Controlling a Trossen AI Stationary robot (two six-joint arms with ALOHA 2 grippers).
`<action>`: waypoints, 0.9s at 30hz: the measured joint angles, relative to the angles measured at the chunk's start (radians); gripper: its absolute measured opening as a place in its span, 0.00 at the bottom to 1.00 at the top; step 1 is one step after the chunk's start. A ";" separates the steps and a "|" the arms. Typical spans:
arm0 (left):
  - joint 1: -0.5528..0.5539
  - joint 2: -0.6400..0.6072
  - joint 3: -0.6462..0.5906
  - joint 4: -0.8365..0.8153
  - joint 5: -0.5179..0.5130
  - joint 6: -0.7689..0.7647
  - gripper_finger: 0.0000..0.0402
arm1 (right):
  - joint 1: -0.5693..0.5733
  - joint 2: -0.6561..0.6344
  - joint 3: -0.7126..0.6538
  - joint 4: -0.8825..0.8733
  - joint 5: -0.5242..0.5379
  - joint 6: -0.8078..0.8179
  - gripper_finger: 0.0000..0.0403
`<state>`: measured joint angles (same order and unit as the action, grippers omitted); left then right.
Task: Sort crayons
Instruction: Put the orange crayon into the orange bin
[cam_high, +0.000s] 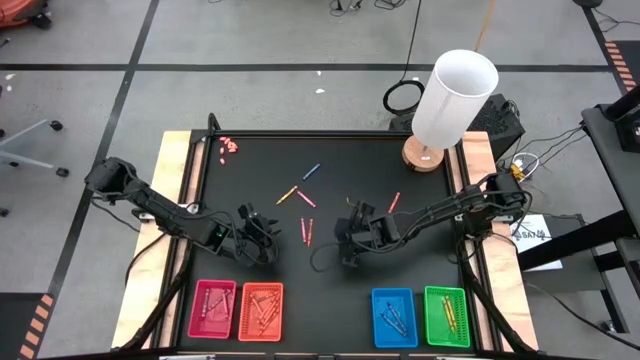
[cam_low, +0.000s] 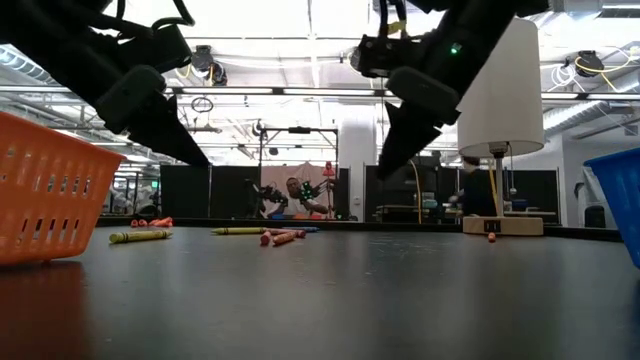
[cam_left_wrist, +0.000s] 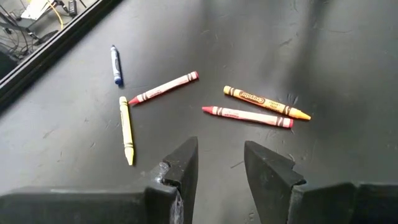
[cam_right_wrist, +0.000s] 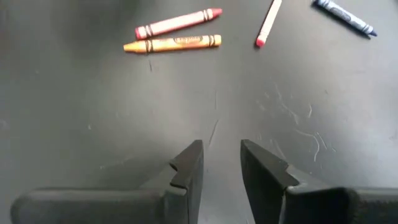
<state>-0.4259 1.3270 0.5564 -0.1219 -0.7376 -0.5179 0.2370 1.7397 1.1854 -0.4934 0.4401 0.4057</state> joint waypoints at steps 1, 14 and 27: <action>0.000 0.000 0.000 0.000 0.000 0.000 0.33 | -0.001 0.000 0.000 0.008 0.001 0.000 0.23; 0.000 0.000 0.000 0.000 0.010 0.000 0.33 | -0.008 -0.001 0.060 -0.427 0.005 -0.104 0.23; 0.000 0.000 0.000 0.000 0.001 0.000 0.33 | -0.156 -0.002 0.006 -0.682 -0.138 -0.632 0.23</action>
<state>-0.4259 1.3270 0.5564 -0.1219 -0.7364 -0.5175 0.0810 1.7382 1.1916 -1.1751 0.3020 -0.2261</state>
